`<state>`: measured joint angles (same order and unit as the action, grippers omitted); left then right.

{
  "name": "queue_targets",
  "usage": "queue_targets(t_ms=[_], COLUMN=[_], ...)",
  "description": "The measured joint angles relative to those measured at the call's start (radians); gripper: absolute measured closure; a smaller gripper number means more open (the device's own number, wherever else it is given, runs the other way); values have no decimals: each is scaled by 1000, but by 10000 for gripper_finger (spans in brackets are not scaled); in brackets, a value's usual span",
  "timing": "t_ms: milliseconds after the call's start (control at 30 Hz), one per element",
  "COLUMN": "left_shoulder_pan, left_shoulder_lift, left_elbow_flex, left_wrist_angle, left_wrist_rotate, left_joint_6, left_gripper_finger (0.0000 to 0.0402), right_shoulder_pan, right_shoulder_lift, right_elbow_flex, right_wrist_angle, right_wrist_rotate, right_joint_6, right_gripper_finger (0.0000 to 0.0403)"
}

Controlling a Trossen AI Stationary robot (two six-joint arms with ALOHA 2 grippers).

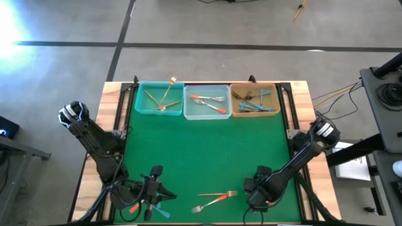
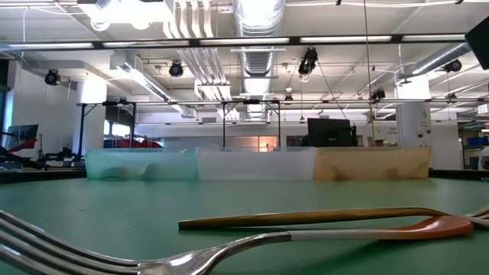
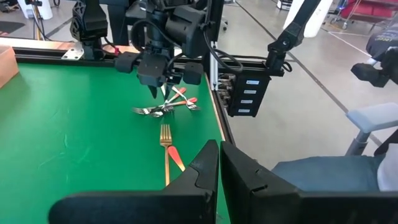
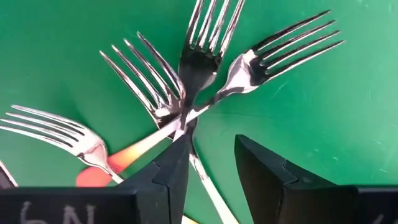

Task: Sort silverware by color (type)
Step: Put the orange fork into the white bin

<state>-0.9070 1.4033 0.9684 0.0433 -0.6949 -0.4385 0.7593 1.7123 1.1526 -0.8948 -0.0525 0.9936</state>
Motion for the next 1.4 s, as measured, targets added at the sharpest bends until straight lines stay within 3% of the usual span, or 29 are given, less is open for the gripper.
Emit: queue_targets(t_ms=[633,1000,1400], left_shoulder_pan=[-7,-9,-9], left_shoulder_lift=[0,0,0], left_elbow_flex=[0,0,0], left_wrist_angle=[0,0,0], left_wrist_rotate=[-1,-1,-1], left_joint_6=[-16,-16,-16], left_gripper_finger=[401,401,401], right_shoulder_pan=[9,8,6], right_shoulder_lift=[-11,-11,-11], right_elbow_flex=[-40,-76,-94], right_wrist_angle=[104,134,242], right_wrist_rotate=[1,2,53], right_joint_6=[66,51,-22], right_gripper_finger=[281,253,283])
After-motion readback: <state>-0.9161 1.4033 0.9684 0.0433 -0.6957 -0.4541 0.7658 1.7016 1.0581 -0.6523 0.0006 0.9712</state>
